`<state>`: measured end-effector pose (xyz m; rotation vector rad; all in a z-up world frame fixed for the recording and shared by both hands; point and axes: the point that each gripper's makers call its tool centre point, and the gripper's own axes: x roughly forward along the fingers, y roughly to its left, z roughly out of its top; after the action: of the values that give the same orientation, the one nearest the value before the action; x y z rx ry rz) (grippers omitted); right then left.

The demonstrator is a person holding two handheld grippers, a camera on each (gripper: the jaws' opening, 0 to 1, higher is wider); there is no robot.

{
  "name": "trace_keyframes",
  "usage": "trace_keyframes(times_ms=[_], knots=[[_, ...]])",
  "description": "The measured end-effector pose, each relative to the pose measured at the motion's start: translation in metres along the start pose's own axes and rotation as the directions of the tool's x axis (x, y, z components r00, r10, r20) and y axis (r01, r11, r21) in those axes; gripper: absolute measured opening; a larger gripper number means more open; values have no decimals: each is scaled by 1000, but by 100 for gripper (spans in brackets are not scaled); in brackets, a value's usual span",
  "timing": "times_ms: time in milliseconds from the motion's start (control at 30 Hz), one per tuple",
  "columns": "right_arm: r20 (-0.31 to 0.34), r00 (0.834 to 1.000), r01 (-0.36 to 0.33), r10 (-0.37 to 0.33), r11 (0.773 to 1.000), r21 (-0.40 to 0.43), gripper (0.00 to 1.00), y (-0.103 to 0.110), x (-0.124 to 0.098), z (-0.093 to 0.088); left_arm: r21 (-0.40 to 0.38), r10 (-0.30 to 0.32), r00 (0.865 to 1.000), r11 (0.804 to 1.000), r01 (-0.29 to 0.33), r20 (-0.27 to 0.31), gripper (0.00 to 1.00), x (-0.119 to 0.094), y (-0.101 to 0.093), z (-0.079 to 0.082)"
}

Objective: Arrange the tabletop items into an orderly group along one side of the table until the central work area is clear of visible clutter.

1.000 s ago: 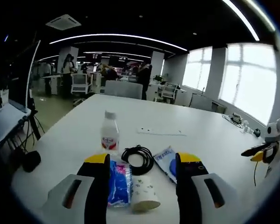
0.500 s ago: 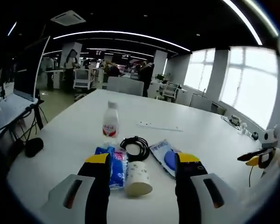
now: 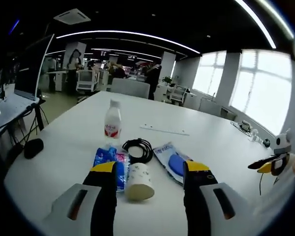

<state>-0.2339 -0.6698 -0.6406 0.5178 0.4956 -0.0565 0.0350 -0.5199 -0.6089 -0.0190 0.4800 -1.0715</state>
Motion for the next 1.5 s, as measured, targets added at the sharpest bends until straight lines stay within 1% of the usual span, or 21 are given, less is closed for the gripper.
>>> trace_keyframes(times_ms=[133,200,333,433,500,600,667,733,767,833,900,967,1000,1033,1067,1100,1200,1300,1367,1433,1500], knots=[[-12,1000,-2,2,999,37,44,-4,2,1,-8,-13,1000,1000,13,-8,51,8,-2,2],[-17,1000,1,0,999,47,44,-5,4,2,19,-10,999,1000,11,-36,51,12,-6,-1],[-29,1000,7,-5,998,57,44,-5,8,3,55,-24,997,998,27,-69,49,20,-16,-5],[-26,1000,2,2,992,125,44,-6,12,0,66,-52,995,996,58,-90,48,28,-27,-7],[-31,999,-2,7,990,143,44,-7,14,-2,72,-60,993,995,68,-101,47,35,-32,-7],[-50,999,-2,10,989,149,44,-6,18,-6,73,-76,990,994,85,-115,46,51,-36,-4],[-60,998,-7,17,987,161,44,-4,22,-7,99,-73,988,991,87,-138,44,63,-36,-2],[-58,998,-18,30,981,192,44,-3,27,-6,128,-83,984,986,104,-156,43,75,-37,-1],[-60,997,-25,38,979,202,44,-2,30,-6,130,-86,983,986,107,-161,43,81,-36,-1],[-64,997,-27,42,977,211,44,-3,35,-5,115,-82,978,988,106,-192,43,94,-34,-3],[-70,996,-31,48,974,223,43,-4,40,-6,124,-88,977,986,113,-196,43,106,-36,0],[-81,995,-42,63,970,240,44,-2,46,-8,140,-106,968,980,140,-226,43,118,-39,-3],[-102,991,-64,92,965,254,44,2,49,-12,151,-119,963,976,159,-243,43,122,-41,-5],[-116,988,-72,105,963,261,44,4,52,-15,169,-140,951,967,192,-276,44,130,-44,-10],[-136,983,-79,121,956,283,44,8,53,-19,180,-141,943,963,201,-301,44,135,-44,-13],[-130,986,-67,105,961,268,44,5,58,-20,191,-137,939,960,204,-315,44,140,-43,-15],[-160,978,-81,131,955,284,44,9,65,-26,215,-143,934,951,221,-329,44,161,-44,-14],[-187,972,-80,141,951,298,44,8,74,-30,235,-153,927,941,242,-342,44,179,-46,-15],[-189,972,-76,141,946,317,44,6,82,-27,268,-148,920,929,255,-363,44,189,-46,-19],[-185,972,-75,144,939,336,44,3,90,-24,279,-147,917,924,260,-370,43,198,-47,-25],[-186,971,-75,153,926,370,43,-2,100,-23,280,-152,911,921,272,-384,43,205,-48,-30]])
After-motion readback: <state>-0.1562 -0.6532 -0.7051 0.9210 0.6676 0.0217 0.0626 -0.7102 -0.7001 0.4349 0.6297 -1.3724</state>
